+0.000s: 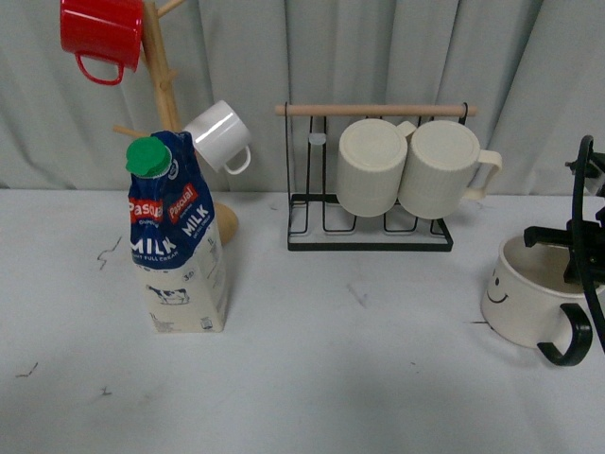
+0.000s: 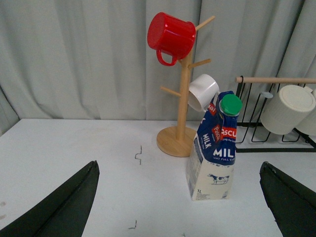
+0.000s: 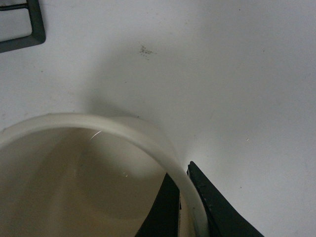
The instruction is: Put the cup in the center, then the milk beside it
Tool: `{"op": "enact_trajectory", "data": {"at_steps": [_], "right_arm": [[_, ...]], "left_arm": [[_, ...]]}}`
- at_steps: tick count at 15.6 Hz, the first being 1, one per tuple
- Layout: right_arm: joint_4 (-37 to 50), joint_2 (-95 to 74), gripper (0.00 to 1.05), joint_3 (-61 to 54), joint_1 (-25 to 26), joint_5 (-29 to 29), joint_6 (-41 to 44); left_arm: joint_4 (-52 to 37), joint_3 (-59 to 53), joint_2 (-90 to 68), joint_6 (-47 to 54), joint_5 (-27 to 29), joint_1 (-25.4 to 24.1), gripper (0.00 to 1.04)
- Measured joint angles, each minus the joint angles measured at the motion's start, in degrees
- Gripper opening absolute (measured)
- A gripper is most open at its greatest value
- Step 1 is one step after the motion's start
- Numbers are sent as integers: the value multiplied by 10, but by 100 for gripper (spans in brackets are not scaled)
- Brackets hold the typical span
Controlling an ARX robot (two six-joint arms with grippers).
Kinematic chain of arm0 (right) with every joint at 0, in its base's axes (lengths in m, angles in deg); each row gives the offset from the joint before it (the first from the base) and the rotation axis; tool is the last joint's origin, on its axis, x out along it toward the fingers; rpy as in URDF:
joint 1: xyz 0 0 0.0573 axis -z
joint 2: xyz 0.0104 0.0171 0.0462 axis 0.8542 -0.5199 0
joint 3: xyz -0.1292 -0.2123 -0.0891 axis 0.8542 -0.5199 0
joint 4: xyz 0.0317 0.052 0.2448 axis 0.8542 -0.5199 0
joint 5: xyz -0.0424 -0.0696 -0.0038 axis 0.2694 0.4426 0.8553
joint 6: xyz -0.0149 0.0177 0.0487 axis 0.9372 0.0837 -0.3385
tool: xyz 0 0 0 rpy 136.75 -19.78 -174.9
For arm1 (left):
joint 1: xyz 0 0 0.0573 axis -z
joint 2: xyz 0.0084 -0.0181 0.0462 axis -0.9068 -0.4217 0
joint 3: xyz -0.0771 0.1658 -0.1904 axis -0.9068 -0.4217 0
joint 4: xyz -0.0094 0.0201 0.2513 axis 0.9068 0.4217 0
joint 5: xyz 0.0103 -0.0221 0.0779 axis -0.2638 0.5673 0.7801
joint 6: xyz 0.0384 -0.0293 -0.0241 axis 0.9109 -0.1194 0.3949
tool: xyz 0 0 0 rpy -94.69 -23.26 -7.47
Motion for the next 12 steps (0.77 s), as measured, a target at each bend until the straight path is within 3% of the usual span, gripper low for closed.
{"op": "enact_trajectory", "data": {"at_steps": [1,5,10,12], "right_arm": [[-10,7,3,-1,1,-1,-4],[-26,86,3,-38,-7,-29,-26],[-21,129,3,-50,-110,-45,-35],[-24,108,3,-34,-129,-42,-40]], "left_arm": [[0,0,0,0,0,0,98],[0,0,0,0,0,0,98],[0,0,0,0,0,0,98],[0,0,0,0,0,0,98]]}}
